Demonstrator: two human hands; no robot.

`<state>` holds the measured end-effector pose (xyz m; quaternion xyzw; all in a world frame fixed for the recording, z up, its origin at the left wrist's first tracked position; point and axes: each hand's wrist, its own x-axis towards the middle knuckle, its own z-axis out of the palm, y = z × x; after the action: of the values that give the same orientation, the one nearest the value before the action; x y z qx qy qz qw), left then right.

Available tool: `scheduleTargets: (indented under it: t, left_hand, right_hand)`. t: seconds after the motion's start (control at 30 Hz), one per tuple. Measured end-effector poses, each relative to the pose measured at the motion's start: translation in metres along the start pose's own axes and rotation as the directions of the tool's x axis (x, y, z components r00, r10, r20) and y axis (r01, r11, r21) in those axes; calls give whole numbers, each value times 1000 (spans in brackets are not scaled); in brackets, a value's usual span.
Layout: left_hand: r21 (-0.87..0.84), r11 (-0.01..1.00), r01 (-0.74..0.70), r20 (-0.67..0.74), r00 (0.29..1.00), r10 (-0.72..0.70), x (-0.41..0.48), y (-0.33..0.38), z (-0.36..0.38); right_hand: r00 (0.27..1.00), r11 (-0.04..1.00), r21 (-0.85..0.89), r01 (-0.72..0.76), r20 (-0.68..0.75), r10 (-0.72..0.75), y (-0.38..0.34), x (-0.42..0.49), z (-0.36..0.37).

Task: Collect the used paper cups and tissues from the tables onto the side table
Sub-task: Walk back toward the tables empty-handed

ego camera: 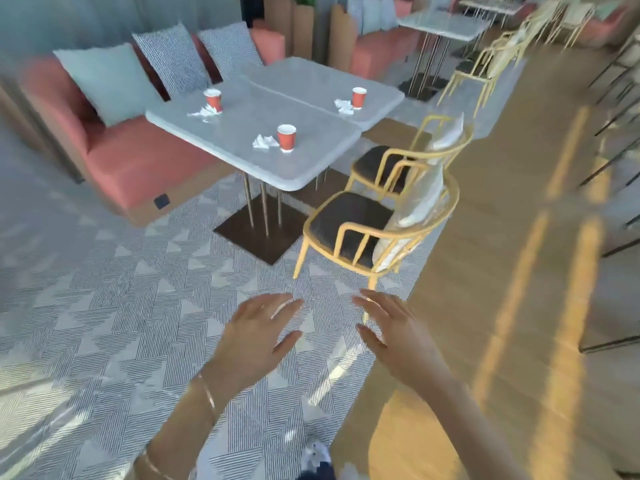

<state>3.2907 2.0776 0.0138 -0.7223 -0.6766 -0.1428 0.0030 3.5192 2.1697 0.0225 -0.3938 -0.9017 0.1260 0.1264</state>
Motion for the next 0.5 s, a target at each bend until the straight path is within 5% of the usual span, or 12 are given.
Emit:
scheduleTargets:
  t: [0.5]
  left_hand:
    - [-36,997,68,89,994,-65,158,-155,39]
  right_hand:
    - [995,999,24,-28,96,26,37,221,51]
